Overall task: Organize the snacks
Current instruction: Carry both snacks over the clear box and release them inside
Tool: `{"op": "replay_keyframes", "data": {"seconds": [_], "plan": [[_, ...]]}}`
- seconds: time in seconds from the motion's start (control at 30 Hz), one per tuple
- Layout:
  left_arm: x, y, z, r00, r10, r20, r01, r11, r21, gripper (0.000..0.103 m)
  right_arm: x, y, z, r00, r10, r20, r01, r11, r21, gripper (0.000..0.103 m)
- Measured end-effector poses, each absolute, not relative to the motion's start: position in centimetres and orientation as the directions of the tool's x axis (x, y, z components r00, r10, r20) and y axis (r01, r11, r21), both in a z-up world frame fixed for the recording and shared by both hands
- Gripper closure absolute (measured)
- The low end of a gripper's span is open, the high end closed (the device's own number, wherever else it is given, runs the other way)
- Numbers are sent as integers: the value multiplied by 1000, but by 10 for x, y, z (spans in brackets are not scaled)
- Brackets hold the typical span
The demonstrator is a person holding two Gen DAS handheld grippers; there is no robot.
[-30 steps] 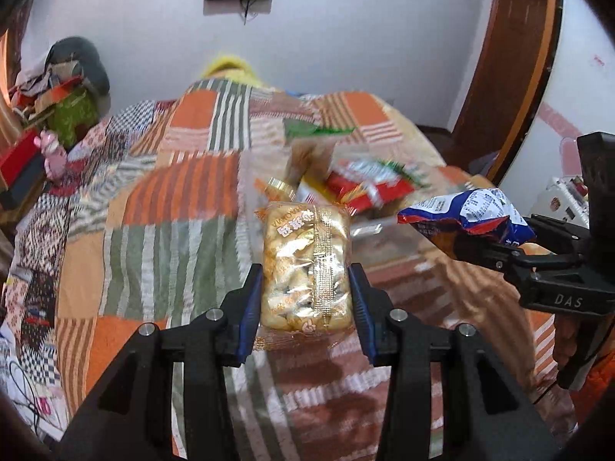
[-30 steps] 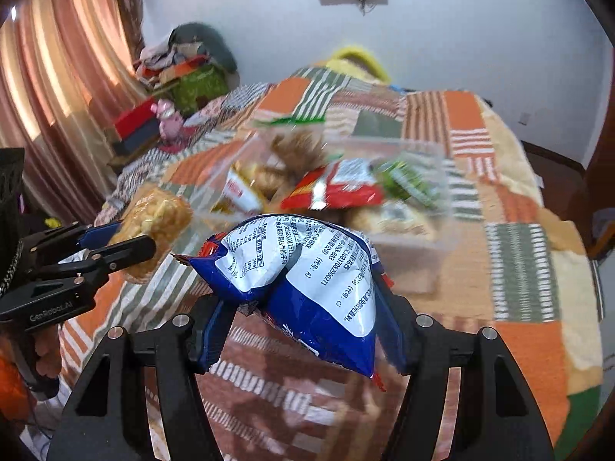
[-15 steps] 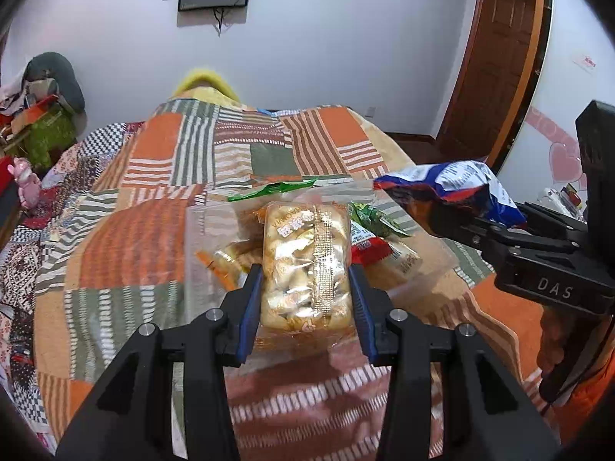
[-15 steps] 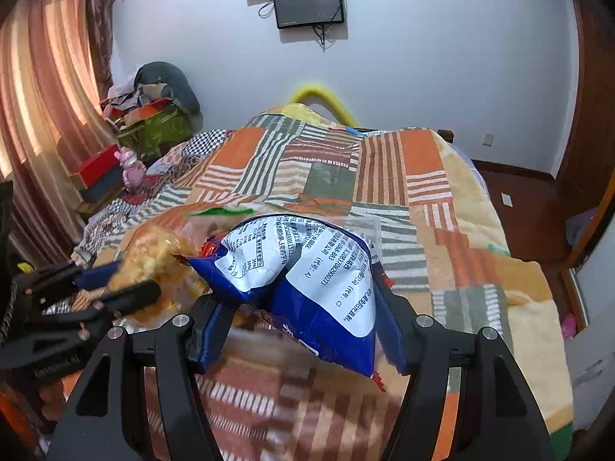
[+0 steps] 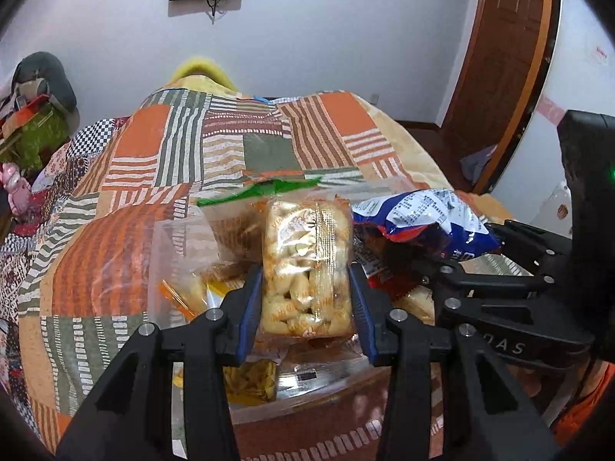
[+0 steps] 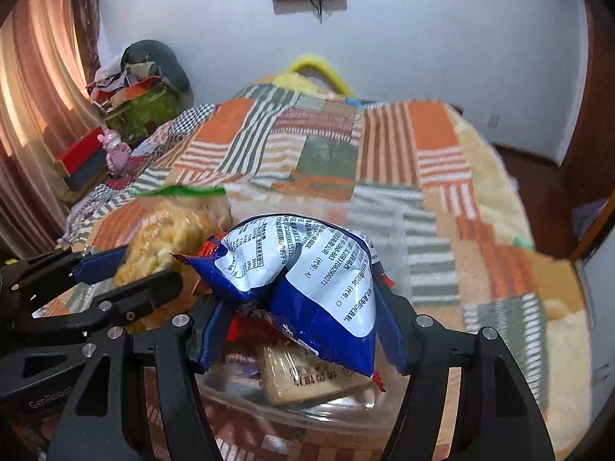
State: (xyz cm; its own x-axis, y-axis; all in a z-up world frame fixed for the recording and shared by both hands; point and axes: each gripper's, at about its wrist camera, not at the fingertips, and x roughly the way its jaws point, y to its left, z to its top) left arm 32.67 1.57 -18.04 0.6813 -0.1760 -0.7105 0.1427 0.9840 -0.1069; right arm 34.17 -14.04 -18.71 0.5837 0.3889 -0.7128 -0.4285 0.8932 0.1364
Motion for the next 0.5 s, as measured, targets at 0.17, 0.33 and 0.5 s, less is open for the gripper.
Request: {"op": "replay_keyframes", "data": {"seconds": [0.17, 0.33, 0.5], "plan": [[328, 14, -189, 654, -199, -729, 143, 980, -139, 56, 337, -148, -191, 553, 391, -735, -437, 888, 143, 40], [321, 19, -188, 642, -207, -739, 122, 978, -168, 48, 331, -157, -185, 531, 403, -746, -432, 886, 171, 37], [302, 23, -170, 667, -202, -717, 121, 979, -164, 47, 317, -165, -172, 548, 406, -731, -435, 885, 165, 35]]}}
